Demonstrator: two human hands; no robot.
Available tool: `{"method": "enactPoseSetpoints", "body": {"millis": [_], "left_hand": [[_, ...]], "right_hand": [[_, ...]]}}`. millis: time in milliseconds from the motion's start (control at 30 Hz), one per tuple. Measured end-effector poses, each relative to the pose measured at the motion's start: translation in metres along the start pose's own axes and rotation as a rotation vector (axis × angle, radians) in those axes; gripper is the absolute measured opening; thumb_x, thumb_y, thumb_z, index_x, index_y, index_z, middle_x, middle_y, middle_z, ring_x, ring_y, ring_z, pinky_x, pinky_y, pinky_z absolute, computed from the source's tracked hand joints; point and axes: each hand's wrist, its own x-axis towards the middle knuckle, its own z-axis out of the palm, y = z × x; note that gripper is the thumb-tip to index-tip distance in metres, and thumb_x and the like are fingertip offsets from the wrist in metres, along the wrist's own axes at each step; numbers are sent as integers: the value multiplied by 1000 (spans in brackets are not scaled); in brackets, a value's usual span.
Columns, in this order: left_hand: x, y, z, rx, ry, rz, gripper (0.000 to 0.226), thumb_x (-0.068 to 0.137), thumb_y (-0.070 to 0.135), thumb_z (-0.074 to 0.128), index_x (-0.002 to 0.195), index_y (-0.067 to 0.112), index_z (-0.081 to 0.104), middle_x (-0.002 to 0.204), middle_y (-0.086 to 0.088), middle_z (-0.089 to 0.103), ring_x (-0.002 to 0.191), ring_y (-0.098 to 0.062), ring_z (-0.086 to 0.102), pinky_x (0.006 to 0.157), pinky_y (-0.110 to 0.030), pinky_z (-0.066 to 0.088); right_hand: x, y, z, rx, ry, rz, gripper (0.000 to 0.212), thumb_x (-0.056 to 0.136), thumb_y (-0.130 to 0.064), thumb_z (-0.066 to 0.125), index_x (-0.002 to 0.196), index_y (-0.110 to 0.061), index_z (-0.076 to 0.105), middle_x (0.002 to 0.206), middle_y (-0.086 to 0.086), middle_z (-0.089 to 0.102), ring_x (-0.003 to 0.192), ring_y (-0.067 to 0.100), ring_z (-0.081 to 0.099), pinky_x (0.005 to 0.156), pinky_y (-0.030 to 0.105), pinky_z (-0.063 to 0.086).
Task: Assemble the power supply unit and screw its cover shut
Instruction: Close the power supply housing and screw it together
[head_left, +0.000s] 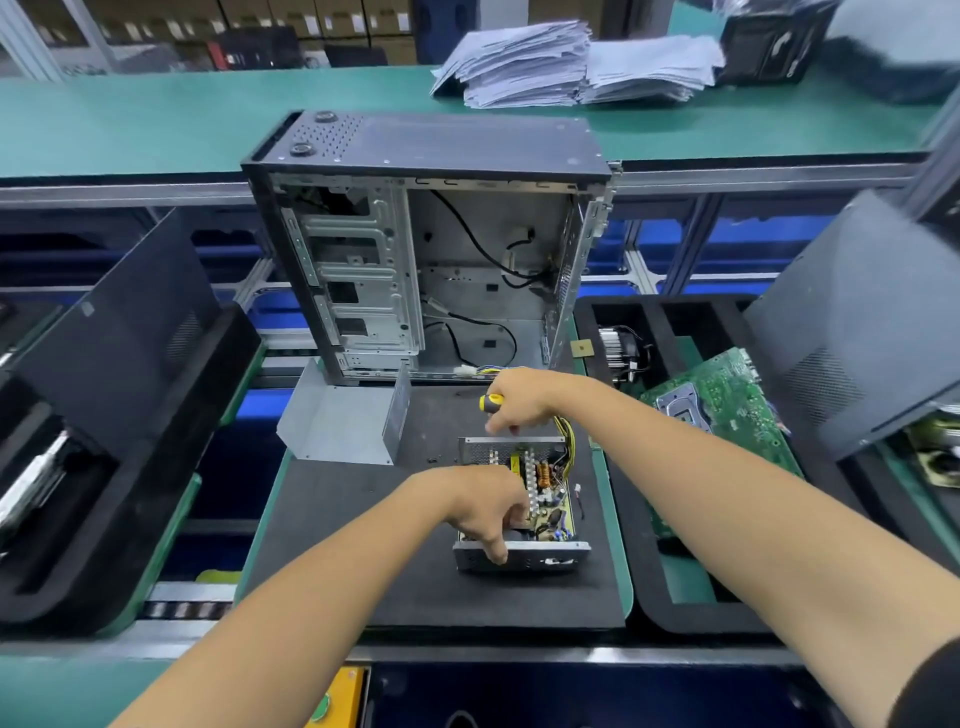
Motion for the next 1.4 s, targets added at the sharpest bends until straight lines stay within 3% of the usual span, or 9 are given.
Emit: {"method": "enactPoseSetpoints", "body": {"millis": [167, 300, 367, 500, 733, 900, 1067, 1300, 1400], "left_hand": [[-11, -4, -26, -68, 143, 13, 28, 70, 24, 80, 91, 12, 65, 77, 2, 63, 66, -13, 52, 56, -24, 39], [-18, -23, -60, -317, 264, 21, 30, 79, 11, 74, 109, 11, 70, 94, 1, 71, 80, -6, 62, 70, -12, 48], [-16, -30, -70, -439, 322, -2, 28, 83, 7, 70, 111, 11, 68, 98, -3, 71, 86, -11, 64, 78, -22, 50], [-4, -35, -81, -401, 423, -67, 25, 91, 6, 55, 112, 12, 67, 92, -2, 66, 72, -7, 57, 64, -18, 43], [28, -19, -82, -183, 522, -205, 50, 85, -3, 34, 129, 18, 48, 110, -4, 57, 102, -27, 51, 83, -37, 41], [38, -27, -82, -334, 509, -172, 37, 91, 27, 53, 127, 23, 49, 112, -2, 63, 99, -22, 56, 82, -35, 41], [33, -31, -83, -346, 453, -131, 48, 86, 31, 63, 131, 23, 46, 113, 3, 56, 103, -21, 50, 85, -33, 39], [28, -31, -84, -329, 418, -94, 54, 87, 29, 66, 134, 21, 42, 104, 8, 49, 82, -9, 45, 66, -24, 35], [29, -32, -83, -299, 428, -91, 55, 86, 30, 66, 135, 20, 42, 118, 4, 53, 97, -14, 47, 82, -30, 38]], "right_hand": [[-12, 1, -18, -21, 88, -24, 30, 87, -22, 64, 68, -10, 45, 72, 9, 67, 64, 25, 54, 62, 30, 47], [-24, 7, -35, -4, 281, -37, 32, 83, -17, 64, 63, -11, 39, 64, 10, 43, 62, 24, 35, 56, 31, 30], [-29, 13, -41, -3, 393, -46, 39, 81, -14, 60, 60, -13, 29, 63, 9, 32, 62, 23, 27, 53, 31, 22], [-35, 35, -47, 32, 497, 43, 36, 81, -12, 58, 58, -11, 30, 61, 11, 38, 58, 23, 32, 52, 30, 25], [-45, 73, -44, 292, 168, 361, 29, 91, -20, 59, 70, -8, 43, 70, 17, 61, 35, 18, 38, 43, 20, 28], [-47, 83, -37, 527, -108, 345, 37, 88, -47, 65, 83, -11, 56, 78, 13, 69, 42, 13, 40, 39, 19, 28], [-33, 80, -28, 595, 19, 333, 31, 85, -16, 70, 67, -11, 46, 65, 8, 53, 37, 11, 41, 39, 19, 28], [-23, 66, -17, 659, 149, 408, 24, 81, -20, 75, 84, -8, 55, 37, 0, 46, 28, 10, 37, 36, 14, 30], [-21, 64, -19, 731, 110, 443, 23, 82, -20, 75, 90, -17, 54, 46, 2, 47, 35, 10, 36, 37, 16, 29]]}}
